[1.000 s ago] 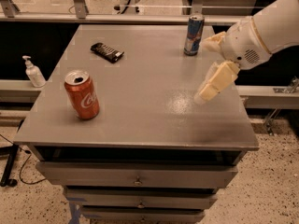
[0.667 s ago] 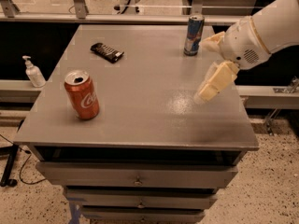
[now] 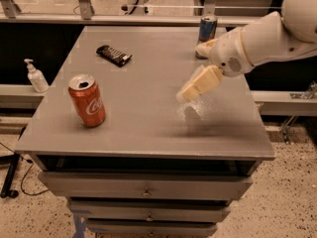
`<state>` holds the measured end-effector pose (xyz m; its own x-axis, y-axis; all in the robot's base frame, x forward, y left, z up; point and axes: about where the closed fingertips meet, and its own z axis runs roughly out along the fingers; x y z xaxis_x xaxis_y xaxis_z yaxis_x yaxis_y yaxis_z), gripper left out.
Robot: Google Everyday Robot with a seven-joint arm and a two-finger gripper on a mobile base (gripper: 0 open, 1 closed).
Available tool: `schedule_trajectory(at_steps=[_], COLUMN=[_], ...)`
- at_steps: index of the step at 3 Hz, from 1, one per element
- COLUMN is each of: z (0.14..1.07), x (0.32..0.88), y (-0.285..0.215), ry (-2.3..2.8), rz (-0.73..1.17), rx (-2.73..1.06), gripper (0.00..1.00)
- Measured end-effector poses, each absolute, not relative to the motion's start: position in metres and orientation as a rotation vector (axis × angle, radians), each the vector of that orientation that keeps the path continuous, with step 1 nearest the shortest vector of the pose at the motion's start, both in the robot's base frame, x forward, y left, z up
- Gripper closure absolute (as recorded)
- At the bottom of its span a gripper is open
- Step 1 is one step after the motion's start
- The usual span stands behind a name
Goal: Move rxbar chocolate near redbull can
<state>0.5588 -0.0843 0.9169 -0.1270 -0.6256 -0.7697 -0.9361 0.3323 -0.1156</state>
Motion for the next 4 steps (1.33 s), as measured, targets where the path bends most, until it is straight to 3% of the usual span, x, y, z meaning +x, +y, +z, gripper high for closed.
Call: schedule_trajectory(at_steps=[4], z=[0.872], x=[0.727], y=[0.07], ry=[1.673], rz=[0.714], rx=[-1.077], gripper=[0.0])
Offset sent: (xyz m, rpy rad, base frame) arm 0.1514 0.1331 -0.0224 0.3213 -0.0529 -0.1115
